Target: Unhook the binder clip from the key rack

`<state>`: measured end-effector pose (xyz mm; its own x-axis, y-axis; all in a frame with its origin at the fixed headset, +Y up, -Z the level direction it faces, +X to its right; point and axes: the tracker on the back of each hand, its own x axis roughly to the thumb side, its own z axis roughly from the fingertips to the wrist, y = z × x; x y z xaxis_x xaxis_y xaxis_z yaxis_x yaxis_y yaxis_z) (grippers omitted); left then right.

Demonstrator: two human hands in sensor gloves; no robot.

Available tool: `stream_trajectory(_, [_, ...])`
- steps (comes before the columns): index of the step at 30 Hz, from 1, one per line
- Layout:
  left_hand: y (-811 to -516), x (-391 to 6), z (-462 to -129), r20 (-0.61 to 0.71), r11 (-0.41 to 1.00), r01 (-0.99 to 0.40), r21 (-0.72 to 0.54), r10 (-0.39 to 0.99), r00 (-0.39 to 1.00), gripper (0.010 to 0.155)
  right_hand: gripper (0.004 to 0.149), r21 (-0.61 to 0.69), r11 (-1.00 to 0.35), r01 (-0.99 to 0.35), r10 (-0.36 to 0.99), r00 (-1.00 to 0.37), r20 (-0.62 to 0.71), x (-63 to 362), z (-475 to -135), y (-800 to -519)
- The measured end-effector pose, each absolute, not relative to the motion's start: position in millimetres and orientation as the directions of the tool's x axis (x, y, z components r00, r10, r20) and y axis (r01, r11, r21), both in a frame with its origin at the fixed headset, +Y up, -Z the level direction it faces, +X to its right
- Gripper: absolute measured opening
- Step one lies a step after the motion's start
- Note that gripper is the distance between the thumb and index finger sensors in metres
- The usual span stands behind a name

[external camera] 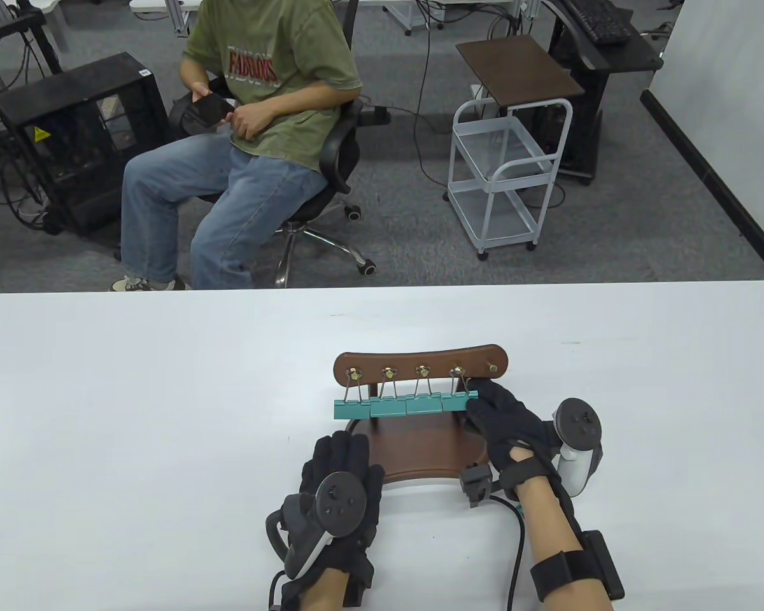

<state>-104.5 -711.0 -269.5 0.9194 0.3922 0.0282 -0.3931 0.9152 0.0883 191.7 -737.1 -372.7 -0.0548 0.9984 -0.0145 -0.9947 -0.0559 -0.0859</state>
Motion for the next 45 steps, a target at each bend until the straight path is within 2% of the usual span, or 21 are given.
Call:
stream_trajectory(7, [-710.1, -104.9, -269.4, 0.03, 0.908, -0.408, 0.093, 0.408, 0.913, 0.062, 0.055, -0.06, -0.047, -0.997, 0.999, -0.046, -0.016, 194.9, -365.7, -737.9])
stream_trajectory(21, [-709.2, -106.1, -268.4, 0.028, 0.909, -0.405, 0.103, 0.404, 0.914, 0.062, 0.052, -0.01, -0.063, -0.998, 0.998, -0.063, 0.017, 212.0, -322.2, -725.3])
stream_trajectory(30, [-708.9, -106.8, -268.0, 0.028, 0.908, -0.405, 0.108, 0.405, 0.914, 0.062, 0.05, -0.023, -0.061, -0.998, 0.998, -0.061, -0.007, 220.9, -315.3, -742.9])
stream_trajectory(33, [-709.1, -107.4, -268.2, 0.023, 0.908, -0.406, 0.108, 0.406, 0.914, 0.062, 0.048, -0.035, -0.151, -0.988, 0.988, -0.15, -0.019, 224.8, -314.3, -737.7])
stream_trajectory(36, [-709.1, -108.3, -267.9, 0.017, 0.91, -0.401, 0.107, 0.402, 0.916, 0.062, 0.047, -0.064, -0.392, -0.918, 0.918, -0.386, -0.09, 231.1, -311.6, -731.6])
stream_trajectory(38, [-709.1, -108.5, -267.8, 0.016, 0.91, -0.401, 0.107, 0.402, 0.915, 0.062, 0.047, -0.041, -0.591, -0.806, 0.801, -0.579, -0.154, 234.1, -311.0, -728.5])
stream_trajectory(39, [-709.0, -108.4, -267.7, 0.016, 0.91, -0.401, 0.107, 0.401, 0.916, 0.062, 0.047, -0.02, -0.647, -0.762, 0.752, -0.634, -0.18, 234.3, -311.2, -728.7])
stream_trajectory(41, [-708.7, -108.4, -267.4, 0.017, 0.911, -0.399, 0.108, 0.4, 0.917, 0.062, 0.046, 0.046, -0.739, -0.672, 0.647, -0.728, -0.226, 233.6, -311.4, -731.3])
stream_trajectory(45, [-708.5, -108.7, -267.5, 0.018, 0.908, -0.403, 0.11, 0.404, 0.915, 0.062, 0.046, 0.147, -0.791, -0.594, 0.54, -0.791, -0.287, 225.6, -312.3, -738.5])
